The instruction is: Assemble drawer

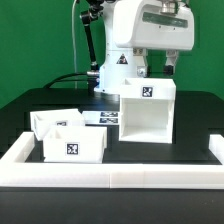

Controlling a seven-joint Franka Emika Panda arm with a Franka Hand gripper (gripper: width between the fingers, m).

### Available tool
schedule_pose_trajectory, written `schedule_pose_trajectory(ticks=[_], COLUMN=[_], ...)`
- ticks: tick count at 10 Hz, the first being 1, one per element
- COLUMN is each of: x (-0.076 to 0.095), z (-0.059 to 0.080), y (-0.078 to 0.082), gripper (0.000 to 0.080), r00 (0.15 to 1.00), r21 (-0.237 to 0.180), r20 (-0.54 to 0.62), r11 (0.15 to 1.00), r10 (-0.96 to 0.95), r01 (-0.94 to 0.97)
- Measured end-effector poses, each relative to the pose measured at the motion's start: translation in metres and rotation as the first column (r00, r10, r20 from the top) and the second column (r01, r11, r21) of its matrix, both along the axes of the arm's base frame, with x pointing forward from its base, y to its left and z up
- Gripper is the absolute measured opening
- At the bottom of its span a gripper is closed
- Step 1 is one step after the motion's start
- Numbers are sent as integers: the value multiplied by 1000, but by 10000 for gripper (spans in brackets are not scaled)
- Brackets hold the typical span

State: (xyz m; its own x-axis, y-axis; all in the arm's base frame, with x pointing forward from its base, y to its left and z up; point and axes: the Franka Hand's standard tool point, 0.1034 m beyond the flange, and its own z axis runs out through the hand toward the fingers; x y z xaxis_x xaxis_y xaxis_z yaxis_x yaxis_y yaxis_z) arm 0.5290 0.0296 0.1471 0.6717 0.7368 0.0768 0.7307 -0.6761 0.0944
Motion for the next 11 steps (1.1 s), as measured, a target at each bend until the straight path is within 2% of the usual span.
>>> schedule_pose_trajectory(ticks=[7, 9, 11], x=[0, -7, -12], z=[-2, -5, -7], y=[1, 10, 13], gripper=[650, 650, 650], r00=[999, 974, 875], r21=[3, 31, 77], r20=[19, 1, -69], r11=[999, 973, 872], r10=[-35, -227, -479], r01=[35, 227, 483])
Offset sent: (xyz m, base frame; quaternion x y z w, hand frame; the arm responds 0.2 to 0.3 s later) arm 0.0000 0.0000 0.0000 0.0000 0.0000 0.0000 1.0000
